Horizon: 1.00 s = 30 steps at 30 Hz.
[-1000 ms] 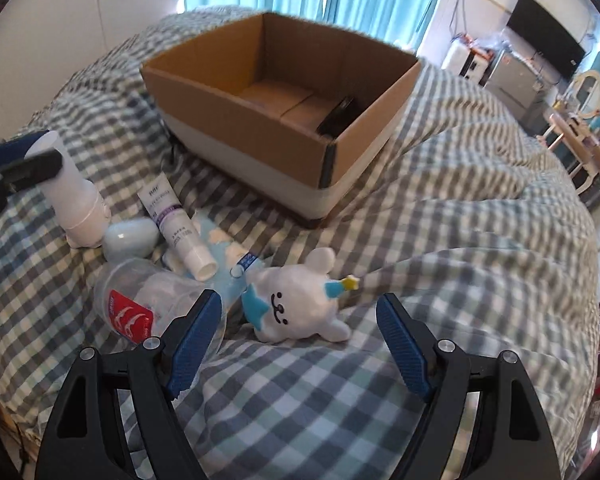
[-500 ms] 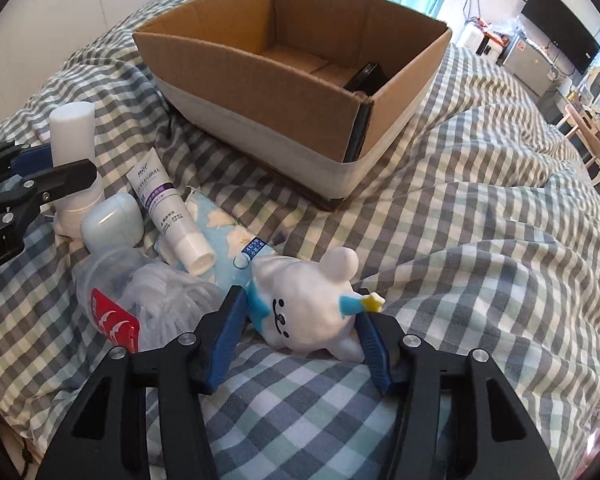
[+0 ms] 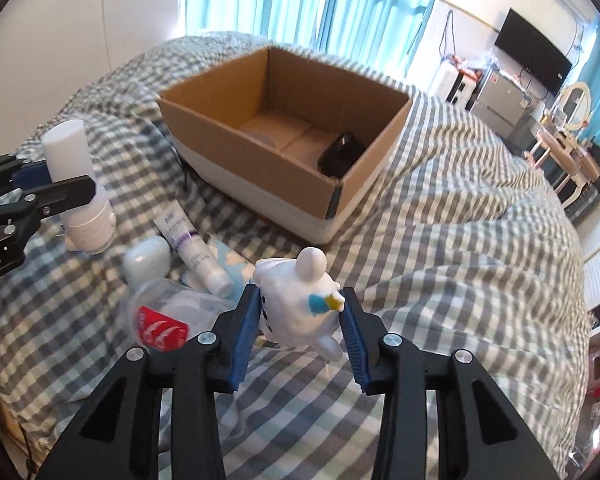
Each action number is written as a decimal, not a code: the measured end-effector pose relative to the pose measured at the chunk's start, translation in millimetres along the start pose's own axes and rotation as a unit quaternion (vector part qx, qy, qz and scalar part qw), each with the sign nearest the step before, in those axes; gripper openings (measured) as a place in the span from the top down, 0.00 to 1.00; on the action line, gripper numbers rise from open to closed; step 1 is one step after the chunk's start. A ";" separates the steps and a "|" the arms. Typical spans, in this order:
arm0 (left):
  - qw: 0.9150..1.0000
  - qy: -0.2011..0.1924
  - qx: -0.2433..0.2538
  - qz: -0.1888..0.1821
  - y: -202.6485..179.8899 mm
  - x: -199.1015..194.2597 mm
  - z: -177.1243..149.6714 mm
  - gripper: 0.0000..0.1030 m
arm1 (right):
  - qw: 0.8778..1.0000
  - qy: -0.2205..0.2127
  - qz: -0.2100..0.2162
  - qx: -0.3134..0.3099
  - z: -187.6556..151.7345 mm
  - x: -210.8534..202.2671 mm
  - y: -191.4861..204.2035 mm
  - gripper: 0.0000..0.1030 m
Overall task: Organize objects
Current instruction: 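Grasp the white plush toy with the right gripper while the left gripper holds the cylinder, then place cylinder and plush toy into the box and open both grippers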
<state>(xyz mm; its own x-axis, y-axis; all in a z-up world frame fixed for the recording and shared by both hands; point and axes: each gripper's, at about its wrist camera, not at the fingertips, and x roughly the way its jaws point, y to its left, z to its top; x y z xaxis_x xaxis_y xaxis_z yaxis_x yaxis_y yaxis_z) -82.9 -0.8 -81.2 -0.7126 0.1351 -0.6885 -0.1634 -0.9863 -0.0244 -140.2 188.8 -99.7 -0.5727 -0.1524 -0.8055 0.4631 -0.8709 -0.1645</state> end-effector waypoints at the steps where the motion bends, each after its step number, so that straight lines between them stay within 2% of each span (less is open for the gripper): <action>1: 1.000 -0.005 0.002 -0.001 -0.8 -3.7 2.9 0.69 | 1.000 -0.005 -0.002 -0.001 0.6 -5.2 1.3 0.61; 10: 0.999 -0.045 0.009 -0.009 -0.9 -26.9 36.5 0.69 | 0.998 -0.062 -0.010 -0.014 24.1 -50.9 10.2 0.61; 18: 0.998 -0.058 -0.003 -0.021 10.8 -18.0 84.9 0.69 | 0.994 -0.105 0.006 -0.011 63.3 -69.2 1.0 0.61; 25: 0.998 -0.065 0.005 -0.026 15.4 11.2 129.3 0.69 | 0.991 -0.129 0.017 0.007 109.4 -57.4 -15.9 0.61; 30: 0.998 -0.055 0.012 -0.030 19.0 48.7 148.6 0.69 | 0.992 -0.124 0.023 0.027 140.6 -22.3 -32.2 0.61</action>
<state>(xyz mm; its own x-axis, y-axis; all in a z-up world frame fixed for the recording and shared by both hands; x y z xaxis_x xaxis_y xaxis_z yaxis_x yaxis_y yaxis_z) -222.1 1.1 -7.5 -0.7712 0.2040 -0.6030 -0.2227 -0.9739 -0.0447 -237.4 154.5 3.6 -0.7033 -0.2963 -0.6462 0.4598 -0.8828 -0.0956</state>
